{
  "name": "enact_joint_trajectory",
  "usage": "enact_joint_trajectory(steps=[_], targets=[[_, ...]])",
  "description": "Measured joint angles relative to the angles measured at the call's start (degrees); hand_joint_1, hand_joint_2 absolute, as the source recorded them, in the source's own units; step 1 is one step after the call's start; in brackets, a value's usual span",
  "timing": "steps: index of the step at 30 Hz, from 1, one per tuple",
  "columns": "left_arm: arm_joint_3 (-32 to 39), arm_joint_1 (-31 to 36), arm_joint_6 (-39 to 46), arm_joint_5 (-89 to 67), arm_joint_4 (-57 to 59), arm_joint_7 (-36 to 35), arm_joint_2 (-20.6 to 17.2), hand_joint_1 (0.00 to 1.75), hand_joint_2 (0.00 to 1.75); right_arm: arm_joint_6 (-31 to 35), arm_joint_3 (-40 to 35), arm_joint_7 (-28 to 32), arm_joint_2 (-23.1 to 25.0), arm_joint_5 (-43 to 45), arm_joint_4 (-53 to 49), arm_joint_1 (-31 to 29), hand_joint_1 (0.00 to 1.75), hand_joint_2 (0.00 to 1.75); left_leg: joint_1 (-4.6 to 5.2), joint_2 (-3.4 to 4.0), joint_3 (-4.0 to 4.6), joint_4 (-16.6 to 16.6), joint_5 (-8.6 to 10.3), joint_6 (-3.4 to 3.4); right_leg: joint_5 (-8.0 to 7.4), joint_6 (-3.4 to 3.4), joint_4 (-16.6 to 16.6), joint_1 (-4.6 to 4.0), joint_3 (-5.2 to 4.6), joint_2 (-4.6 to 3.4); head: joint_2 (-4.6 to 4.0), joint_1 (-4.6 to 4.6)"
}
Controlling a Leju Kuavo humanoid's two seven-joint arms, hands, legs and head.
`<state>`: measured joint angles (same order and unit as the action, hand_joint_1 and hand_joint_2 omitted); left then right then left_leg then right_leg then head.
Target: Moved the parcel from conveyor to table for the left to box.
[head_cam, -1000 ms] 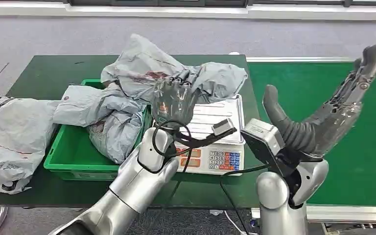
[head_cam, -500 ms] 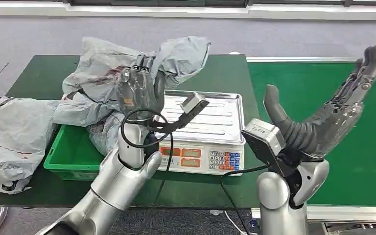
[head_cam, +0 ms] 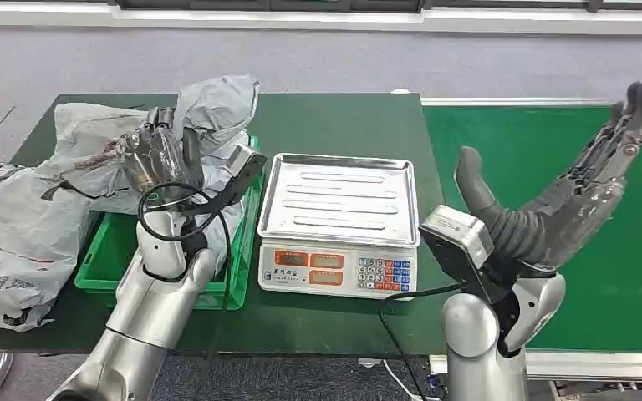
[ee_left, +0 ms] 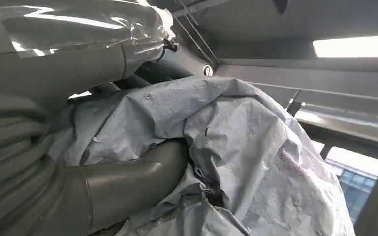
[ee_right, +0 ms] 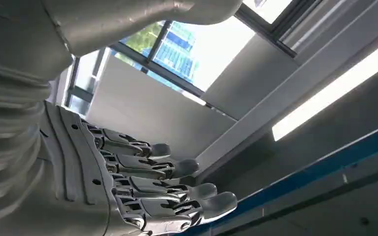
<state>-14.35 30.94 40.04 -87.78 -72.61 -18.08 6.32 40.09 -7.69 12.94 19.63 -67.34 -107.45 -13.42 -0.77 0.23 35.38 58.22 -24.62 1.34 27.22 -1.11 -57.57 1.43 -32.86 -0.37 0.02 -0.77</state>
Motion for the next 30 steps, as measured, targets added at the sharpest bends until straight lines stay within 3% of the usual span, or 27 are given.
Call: enact_joint_trajectory(steps=[12, 13, 14, 20, 30], targets=[[8.31, -1.96, 0.0, -0.07, 0.92, 3.85, 0.76, 1.75, 1.75, 0.0, 0.0, -0.06, 0.0, -0.32, -0.02, 0.14, 0.0, 1.75, 0.0, -0.02, 0.0, 0.0, 0.0, 0.0, 0.0, 0.0, 0.01, 0.0, 0.01, 0.01, 0.0, 0.0], [9.63, -1.99, 0.0, -0.09, 1.36, 5.65, 1.12, 0.17, 1.75, 0.0, 0.02, -0.31, 0.0, -0.59, -0.02, 0.24, 0.0, 1.75, 0.0, -0.02, 0.0, 0.0, 0.0, 0.0, 0.0, 0.0, 0.01, 0.0, 0.01, 0.02, 0.0, 0.0], [10.88, -1.9, 0.0, -0.11, 2.12, 6.52, 1.49, 0.0, 1.75, -0.02, 0.0, -0.66, -0.02, -0.9, -0.02, 0.24, 0.0, 1.75, 0.0, -0.01, 0.0, 0.0, 0.0, 0.0, 0.0, 0.0, 0.01, 0.01, 0.01, 0.01, 0.0, 0.0], [17.19, -1.89, -0.02, -0.11, 6.03, 9.29, 3.76, 0.0, 1.75, -0.04, 0.02, -1.72, -0.02, -2.69, -0.22, 0.27, 0.0, 1.75, 0.0, -0.01, -0.02, 0.01, 0.0, 0.0, -0.02, 0.02, 0.01, 0.0, 0.0, 0.01, 0.0, 0.0], [18.3, -1.89, -0.02, -0.13, 7.76, 9.14, 4.31, 0.0, 1.75, -0.07, 0.02, -1.68, -0.02, -2.64, -0.22, 0.27, 0.0, 1.75, 0.0, -0.01, -0.01, 0.01, 0.0, 0.0, -0.02, 0.02, 0.01, 0.0, 0.0, -0.01, 0.0, 0.0]])
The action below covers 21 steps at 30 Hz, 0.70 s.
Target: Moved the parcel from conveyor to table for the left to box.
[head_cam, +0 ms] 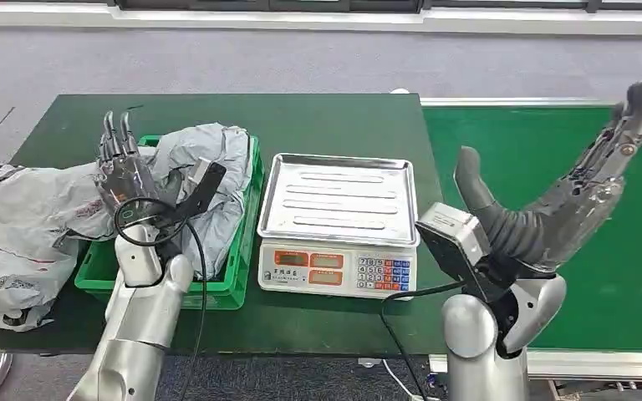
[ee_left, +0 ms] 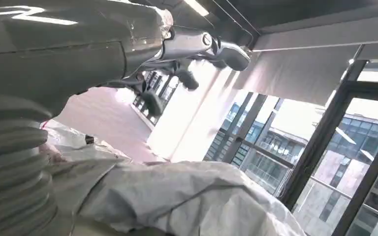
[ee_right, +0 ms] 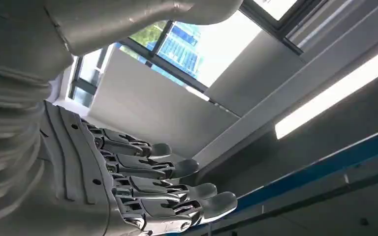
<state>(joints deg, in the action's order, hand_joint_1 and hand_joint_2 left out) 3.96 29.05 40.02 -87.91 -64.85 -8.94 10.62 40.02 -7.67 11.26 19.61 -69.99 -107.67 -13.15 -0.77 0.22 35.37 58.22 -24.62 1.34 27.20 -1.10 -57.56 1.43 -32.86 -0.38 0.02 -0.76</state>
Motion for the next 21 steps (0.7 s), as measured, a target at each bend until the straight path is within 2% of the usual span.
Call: enact_joint_trajectory(steps=[11, 14, 17, 20, 21], targets=[[0.7, -0.02, 0.0, 0.0, 0.42, 0.24, 0.37, 0.0, 1.75, 0.0, 0.0, 0.17, 0.0, 0.98, 0.0, -0.01, 0.0, 1.75, 0.0, 0.0, 0.0, 0.0, 0.0, 0.0, 0.0, 0.0, 0.0, 0.0, 0.02, 0.0, 0.0, 0.0], [1.07, -0.4, 0.0, 0.07, -0.22, 2.58, 0.72, 0.0, 1.75, 0.0, 0.0, 0.17, 0.0, 1.18, 0.02, -0.03, 0.0, 1.75, 0.0, -0.01, 0.01, 0.0, 0.0, 0.0, 0.0, 0.0, 0.0, 0.0, 0.02, 0.01, 0.0, 0.0], [2.52, -1.44, 0.02, 2.45, -3.35, 9.79, 2.15, 0.0, 1.75, 0.0, 0.0, 0.2, 0.0, 1.18, 0.04, -0.03, 0.0, 1.75, 0.0, -0.01, 0.01, 0.0, 0.0, 0.0, 0.0, 0.0, 0.0, 0.0, 0.01, 0.01, 0.0, 0.0], [5.56, -2.13, 0.02, 15.02, -6.84, 26.09, 5.21, 0.0, 1.75, 0.0, 0.0, 0.2, 0.0, 0.94, 0.09, -0.04, 0.0, 1.75, 0.01, -0.03, 0.01, 0.0, 0.0, 0.0, 0.01, 0.0, 0.01, 0.01, 0.02, 0.05, 0.0, 0.0], [5.79, -2.17, 0.02, 19.3, -6.86, 29.21, 5.97, 0.0, 1.75, 0.0, 0.0, 0.26, 0.0, 0.94, 0.09, -0.04, 0.0, 1.75, 0.02, -0.04, 0.01, 0.01, 0.0, -0.01, 0.01, -0.01, 0.03, 0.02, 0.01, 0.07, 0.0, 0.0]])
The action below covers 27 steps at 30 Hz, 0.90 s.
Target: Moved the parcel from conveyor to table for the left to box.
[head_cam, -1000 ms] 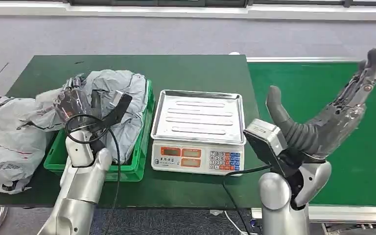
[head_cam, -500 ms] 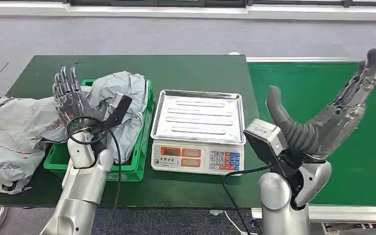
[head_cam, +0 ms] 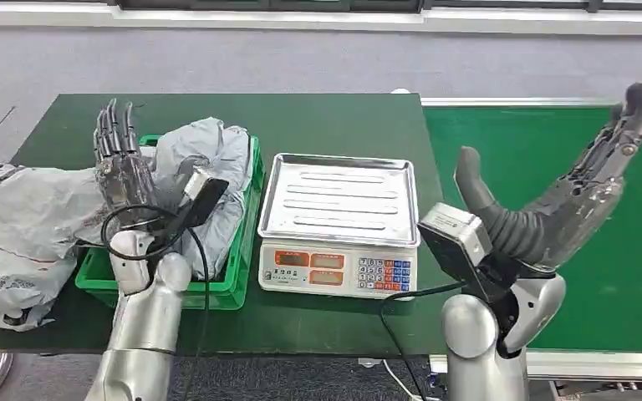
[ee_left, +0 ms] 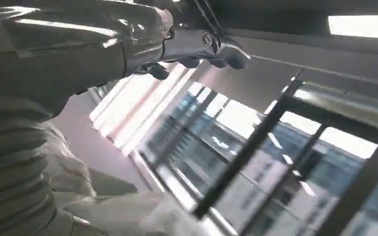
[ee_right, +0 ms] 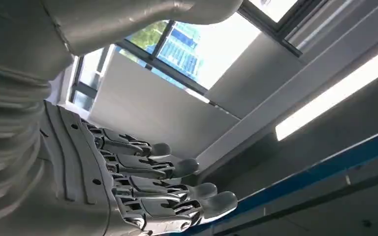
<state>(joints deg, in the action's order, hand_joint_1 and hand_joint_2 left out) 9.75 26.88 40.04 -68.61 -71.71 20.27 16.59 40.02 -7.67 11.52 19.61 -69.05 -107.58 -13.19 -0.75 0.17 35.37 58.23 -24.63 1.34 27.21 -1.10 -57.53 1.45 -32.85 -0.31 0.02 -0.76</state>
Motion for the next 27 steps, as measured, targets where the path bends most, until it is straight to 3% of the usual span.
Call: enact_joint_trajectory(steps=[2, 6, 20, 24, 27], targets=[[-0.26, -0.05, -0.81, 7.84, 1.05, 2.72, 1.16, 0.0, 1.75, 0.0, 0.04, 0.74, 0.0, 0.13, 0.0, 0.01, 0.0, 1.75, 0.01, 0.0, 0.0, 0.0, 0.0, 0.0, 0.0, 0.0, 0.0, 0.01, 0.0, 0.0, 0.0, 0.0], [-2.32, -0.69, -10.63, 21.13, 3.06, 6.78, 2.29, 0.0, 1.75, 0.0, 1.05, 2.77, -0.02, 1.53, 0.11, 0.17, 0.0, 1.75, 0.0, 0.02, -0.01, 0.0, 0.0, 0.0, -0.01, 0.0, 0.0, 0.0, 0.0, -0.01, 0.0, 0.0], [-5.18, -3.07, -18.39, 31.65, 2.48, 10.39, 2.58, 0.0, 1.75, 0.0, 2.23, 2.19, -0.09, 1.16, 0.31, 0.36, 0.0, 1.75, 0.0, 0.03, 0.0, -0.01, 0.0, 0.0, -0.02, 0.02, -0.01, -0.01, -0.01, -0.05, 0.0, 0.0], [-6.82, -5.45, -24.19, 40.69, -2.18, 17.71, 2.66, 0.0, 1.75, 0.02, 2.88, 8.8, -0.13, 11.27, 0.59, 0.55, 0.0, 1.75, 0.0, 0.04, 0.01, -0.01, 0.0, 0.0, -0.02, 0.02, -0.01, -0.01, -0.01, -0.06, 0.0, 0.0], [-8.0, -6.69, -26.64, 44.84, -6.32, 19.35, 2.55, 0.0, 1.75, -0.15, 2.99, 12.67, -0.15, 16.13, 1.42, 0.71, 0.0, 1.75, -0.01, 0.01, 0.01, -0.01, -0.01, 0.0, -0.02, 0.02, -0.01, -0.02, 0.02, -0.04, 0.0, 0.02]])
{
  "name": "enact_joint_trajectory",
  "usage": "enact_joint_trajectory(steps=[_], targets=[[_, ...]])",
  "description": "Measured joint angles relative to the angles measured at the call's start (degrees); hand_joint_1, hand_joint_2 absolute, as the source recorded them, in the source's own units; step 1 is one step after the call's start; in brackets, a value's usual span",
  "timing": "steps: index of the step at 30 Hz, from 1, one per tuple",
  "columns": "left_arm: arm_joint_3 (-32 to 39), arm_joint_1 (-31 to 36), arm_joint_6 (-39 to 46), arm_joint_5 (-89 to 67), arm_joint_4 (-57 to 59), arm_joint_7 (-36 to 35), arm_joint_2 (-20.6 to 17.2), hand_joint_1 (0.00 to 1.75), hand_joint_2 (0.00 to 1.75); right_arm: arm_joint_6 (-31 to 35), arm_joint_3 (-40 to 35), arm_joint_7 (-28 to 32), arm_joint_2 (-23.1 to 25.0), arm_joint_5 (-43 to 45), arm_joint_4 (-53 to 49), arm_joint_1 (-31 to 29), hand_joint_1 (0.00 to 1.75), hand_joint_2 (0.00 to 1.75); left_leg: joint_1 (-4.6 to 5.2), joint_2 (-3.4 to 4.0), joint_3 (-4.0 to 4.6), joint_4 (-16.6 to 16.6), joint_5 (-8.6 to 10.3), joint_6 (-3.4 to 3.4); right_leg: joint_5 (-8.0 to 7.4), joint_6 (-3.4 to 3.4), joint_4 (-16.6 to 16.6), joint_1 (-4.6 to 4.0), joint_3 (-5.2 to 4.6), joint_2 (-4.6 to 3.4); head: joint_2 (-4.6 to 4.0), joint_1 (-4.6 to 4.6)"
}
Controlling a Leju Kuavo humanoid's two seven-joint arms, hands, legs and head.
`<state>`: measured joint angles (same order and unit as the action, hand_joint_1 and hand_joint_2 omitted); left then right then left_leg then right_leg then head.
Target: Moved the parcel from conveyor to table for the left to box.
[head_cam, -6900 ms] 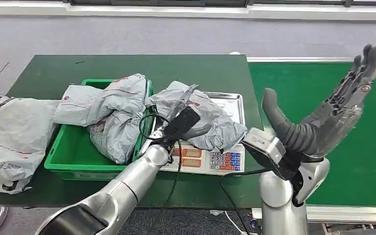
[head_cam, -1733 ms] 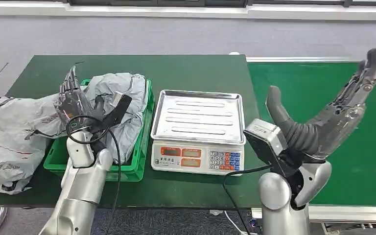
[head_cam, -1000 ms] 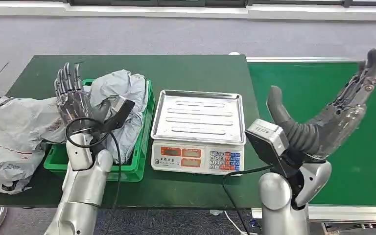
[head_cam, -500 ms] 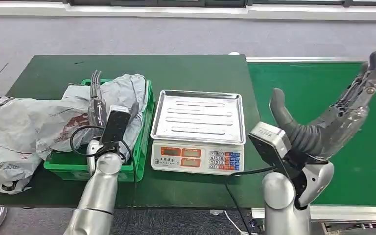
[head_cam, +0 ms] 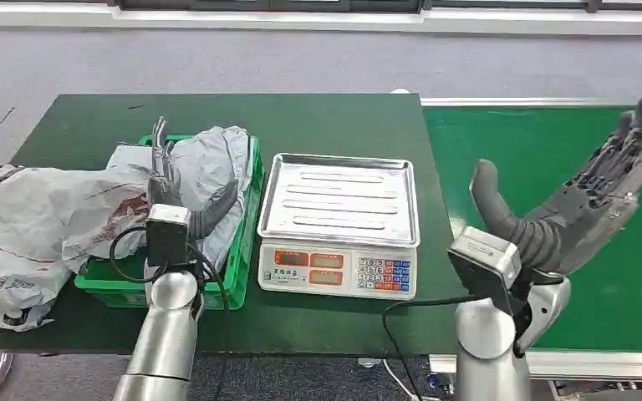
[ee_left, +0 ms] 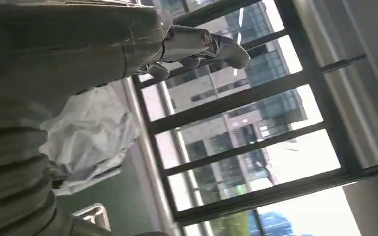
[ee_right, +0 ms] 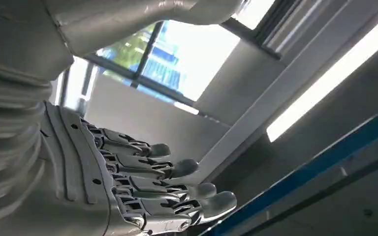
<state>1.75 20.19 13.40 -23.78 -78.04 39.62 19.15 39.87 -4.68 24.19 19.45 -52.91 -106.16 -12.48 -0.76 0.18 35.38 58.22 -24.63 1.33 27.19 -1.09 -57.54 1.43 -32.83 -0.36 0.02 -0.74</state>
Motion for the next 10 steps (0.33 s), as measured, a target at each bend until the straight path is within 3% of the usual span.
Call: enact_joint_trajectory(steps=[2, 5, 10], targets=[[-1.9, -1.32, -1.9, 6.05, -4.3, 0.2, -0.61, 0.0, 1.75, -0.79, -0.89, 3.5, 0.0, 6.03, 1.3, 0.24, 0.0, 1.75, -0.01, -0.01, 0.02, -0.04, 0.0, 0.0, 0.0, 0.0, -0.01, -0.02, 0.04, 0.01, 0.0, 0.0], [-5.85, -5.2, -5.81, 14.47, -12.24, 0.55, -2.01, 0.0, 1.75, -2.07, -5.15, 13.53, -0.04, 17.25, 6.51, 0.45, 0.0, 1.75, -0.01, 0.06, -0.02, -0.04, -0.03, 0.04, 0.01, 0.02, -0.01, -0.02, -0.03, -0.06, 0.0, -0.02], [-10.54, -11.14, -12.57, 20.87, -23.06, 0.68, -3.37, 0.0, 1.75, -7.78, -13.5, 15.9, -0.85, 24.39, 8.24, 1.26, 0.0, 1.75, -0.03, -0.02, -0.01, -0.05, -0.05, 0.04, 0.14, 0.08, -0.01, -0.02, 0.0, 0.08, 0.0, -0.02]])
